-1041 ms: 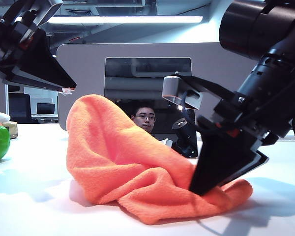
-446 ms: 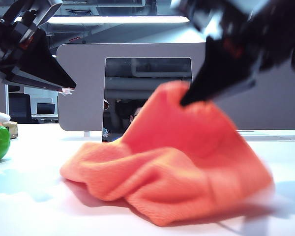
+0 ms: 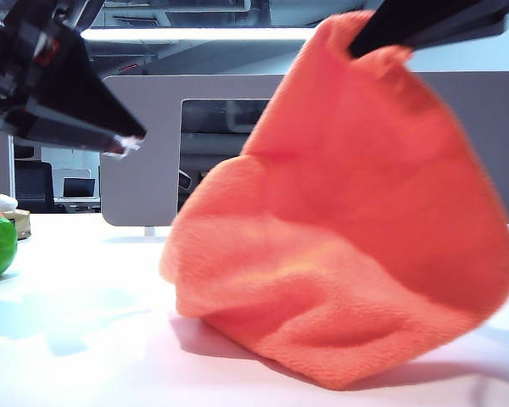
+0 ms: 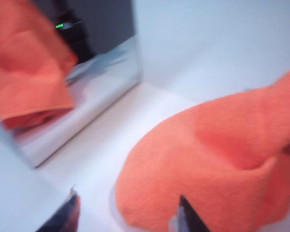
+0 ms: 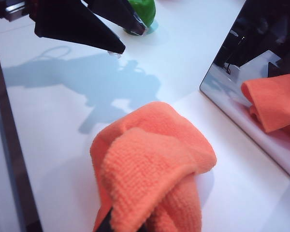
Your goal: Pick up the cloth from the table and use it to cover the mirror.
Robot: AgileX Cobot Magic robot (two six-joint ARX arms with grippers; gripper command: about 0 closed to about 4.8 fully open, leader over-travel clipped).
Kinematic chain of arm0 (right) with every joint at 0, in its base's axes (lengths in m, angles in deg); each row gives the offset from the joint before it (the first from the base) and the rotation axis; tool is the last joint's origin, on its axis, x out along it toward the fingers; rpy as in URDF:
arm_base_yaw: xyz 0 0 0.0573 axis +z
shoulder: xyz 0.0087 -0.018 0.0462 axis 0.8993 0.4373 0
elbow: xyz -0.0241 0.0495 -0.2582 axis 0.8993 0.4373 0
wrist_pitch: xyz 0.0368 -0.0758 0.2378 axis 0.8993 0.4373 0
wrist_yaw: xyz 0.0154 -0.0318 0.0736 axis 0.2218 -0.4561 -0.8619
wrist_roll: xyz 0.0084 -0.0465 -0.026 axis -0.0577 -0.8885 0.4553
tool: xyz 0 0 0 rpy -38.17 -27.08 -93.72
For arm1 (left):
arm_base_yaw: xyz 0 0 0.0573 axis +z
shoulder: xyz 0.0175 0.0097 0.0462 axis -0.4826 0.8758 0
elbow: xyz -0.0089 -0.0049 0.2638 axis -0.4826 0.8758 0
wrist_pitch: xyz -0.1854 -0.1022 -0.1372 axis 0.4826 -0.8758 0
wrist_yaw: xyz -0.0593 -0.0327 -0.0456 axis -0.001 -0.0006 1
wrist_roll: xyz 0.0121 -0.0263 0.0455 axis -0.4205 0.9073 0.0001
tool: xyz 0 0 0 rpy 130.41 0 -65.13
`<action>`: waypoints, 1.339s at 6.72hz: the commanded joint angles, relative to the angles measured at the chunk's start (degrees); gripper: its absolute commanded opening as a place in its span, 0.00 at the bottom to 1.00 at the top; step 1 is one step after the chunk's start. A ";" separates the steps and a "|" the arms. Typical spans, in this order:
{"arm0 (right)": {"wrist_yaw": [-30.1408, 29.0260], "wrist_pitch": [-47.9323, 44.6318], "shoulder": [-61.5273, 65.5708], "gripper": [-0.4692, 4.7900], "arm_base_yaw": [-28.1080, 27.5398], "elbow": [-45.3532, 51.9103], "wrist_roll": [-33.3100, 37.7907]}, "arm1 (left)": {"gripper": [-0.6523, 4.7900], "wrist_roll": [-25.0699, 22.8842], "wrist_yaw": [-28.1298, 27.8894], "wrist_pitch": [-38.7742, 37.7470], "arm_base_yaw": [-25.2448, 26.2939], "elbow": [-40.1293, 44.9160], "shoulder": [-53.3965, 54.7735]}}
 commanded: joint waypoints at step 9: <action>38.93 27.02 -9.44 0.08 -0.07 -0.02 -5.29 | 0.75 1.81 26.99 23.26 -6.12 -3.34 33.18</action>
